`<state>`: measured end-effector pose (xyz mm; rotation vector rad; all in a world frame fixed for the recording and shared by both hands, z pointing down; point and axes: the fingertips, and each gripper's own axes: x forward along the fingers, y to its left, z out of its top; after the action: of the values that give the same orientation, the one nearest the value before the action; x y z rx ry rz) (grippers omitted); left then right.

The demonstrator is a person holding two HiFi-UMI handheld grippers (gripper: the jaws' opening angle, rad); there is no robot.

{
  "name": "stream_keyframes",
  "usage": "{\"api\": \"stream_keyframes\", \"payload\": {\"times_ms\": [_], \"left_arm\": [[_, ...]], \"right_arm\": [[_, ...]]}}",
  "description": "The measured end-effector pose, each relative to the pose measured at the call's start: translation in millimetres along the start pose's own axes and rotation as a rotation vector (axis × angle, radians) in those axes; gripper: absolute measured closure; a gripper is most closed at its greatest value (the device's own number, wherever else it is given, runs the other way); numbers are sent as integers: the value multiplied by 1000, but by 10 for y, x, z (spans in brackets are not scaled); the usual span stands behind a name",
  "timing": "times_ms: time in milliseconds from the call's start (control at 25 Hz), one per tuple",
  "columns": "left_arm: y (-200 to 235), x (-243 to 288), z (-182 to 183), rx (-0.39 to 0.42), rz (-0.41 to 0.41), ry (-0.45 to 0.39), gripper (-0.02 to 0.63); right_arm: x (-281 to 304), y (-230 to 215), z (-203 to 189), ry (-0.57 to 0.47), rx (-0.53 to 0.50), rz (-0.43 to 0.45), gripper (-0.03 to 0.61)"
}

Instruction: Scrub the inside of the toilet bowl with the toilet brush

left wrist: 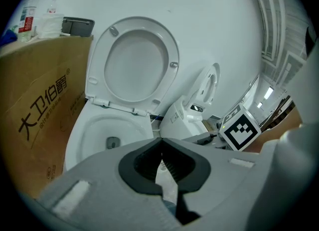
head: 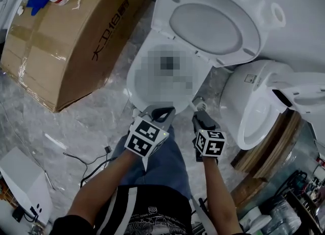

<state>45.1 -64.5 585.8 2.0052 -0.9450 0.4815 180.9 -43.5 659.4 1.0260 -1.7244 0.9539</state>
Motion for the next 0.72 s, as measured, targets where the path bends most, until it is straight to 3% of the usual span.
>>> {"api": "stream_keyframes", "payload": {"times_ms": [400, 720], "left_arm": [[164, -6, 3, -18, 35, 2, 617], [324, -118, -72, -37, 81, 3, 617]], "right_arm": [[101, -249, 451, -69, -27, -39, 430], [281, -154, 837, -109, -62, -12, 430]]}}
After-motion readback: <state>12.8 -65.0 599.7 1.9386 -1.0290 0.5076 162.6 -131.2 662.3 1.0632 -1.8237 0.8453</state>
